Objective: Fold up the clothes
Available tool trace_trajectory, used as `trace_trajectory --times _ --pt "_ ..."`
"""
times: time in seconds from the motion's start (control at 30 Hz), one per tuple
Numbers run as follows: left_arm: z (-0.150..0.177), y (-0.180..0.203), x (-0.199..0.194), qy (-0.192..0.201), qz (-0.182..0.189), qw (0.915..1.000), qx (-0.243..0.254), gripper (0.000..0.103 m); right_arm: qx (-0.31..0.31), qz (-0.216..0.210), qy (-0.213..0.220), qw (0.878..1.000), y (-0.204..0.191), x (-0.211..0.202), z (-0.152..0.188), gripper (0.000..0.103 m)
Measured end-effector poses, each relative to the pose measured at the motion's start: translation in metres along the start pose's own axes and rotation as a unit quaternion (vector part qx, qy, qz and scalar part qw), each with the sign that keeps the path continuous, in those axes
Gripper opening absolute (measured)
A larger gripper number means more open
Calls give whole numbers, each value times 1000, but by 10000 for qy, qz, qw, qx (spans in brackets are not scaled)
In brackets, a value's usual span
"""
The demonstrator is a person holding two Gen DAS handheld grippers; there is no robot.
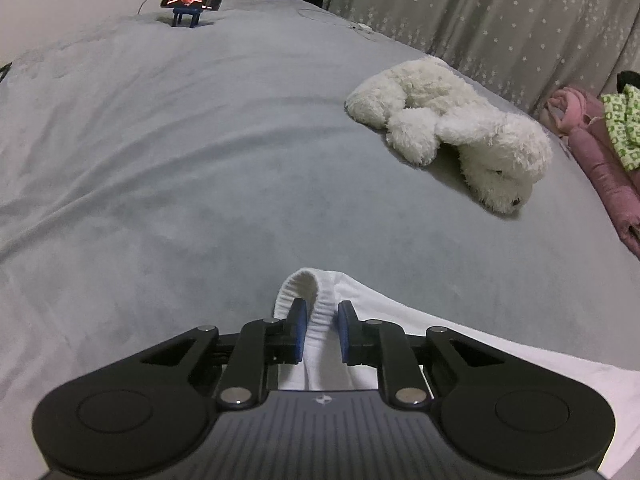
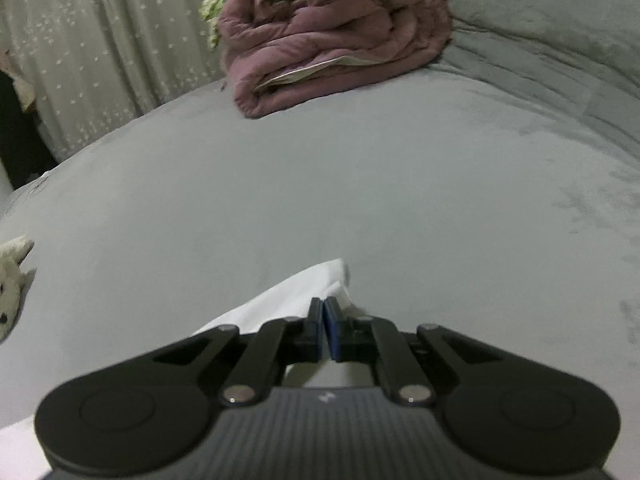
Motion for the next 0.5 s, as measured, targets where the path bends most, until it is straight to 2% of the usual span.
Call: trace_trajectory --times 0.1,0.27,0.43,0.5 --pt "-1 -3 -2 -13 3 10000 -26 15 -71 -5 -22 10000 5 -8 1 4" --pt "-1 -2 -1 -26 -19 10000 -34 15 193 293 -44 9994 29 -15 16 4" --pt "-1 1 -1 -25 -35 10000 -55 15 469 92 -226 9986 43 -8 28 4" --pt "-1 1 -1 -24 -38 10000 -53 15 582 5 -302 9978 48 -5 34 8"
Point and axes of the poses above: each gripper's, at about its wrist camera, not at the fingertips, and x roughly the way its jaws point, y to its right, z to its underside, the point moved 6 cm from there along x, roughly the way its jaws point, and after that the axes turned 9 degrees about -x, right-handed, at the moved point
